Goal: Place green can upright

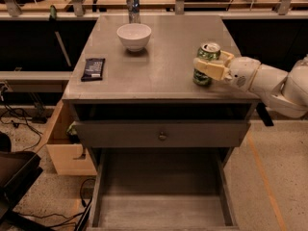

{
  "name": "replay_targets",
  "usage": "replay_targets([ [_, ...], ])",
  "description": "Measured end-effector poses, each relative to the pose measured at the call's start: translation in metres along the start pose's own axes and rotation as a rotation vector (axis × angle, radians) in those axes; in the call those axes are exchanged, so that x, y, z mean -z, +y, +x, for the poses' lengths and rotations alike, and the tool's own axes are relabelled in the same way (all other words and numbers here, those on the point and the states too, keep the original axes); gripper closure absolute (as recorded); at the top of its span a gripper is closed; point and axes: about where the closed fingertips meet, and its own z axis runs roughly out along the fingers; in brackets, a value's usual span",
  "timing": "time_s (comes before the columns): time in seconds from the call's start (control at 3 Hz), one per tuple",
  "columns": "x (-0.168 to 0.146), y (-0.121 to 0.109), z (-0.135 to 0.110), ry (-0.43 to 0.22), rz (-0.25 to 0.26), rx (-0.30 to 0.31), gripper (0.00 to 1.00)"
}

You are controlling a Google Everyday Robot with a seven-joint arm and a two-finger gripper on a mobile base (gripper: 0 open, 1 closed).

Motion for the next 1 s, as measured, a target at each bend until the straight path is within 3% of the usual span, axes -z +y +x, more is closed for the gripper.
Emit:
replay_targets([
  [1.0, -0.0029, 0.0019, -0.0017, -0.001, -0.005, 0.000, 0.07],
])
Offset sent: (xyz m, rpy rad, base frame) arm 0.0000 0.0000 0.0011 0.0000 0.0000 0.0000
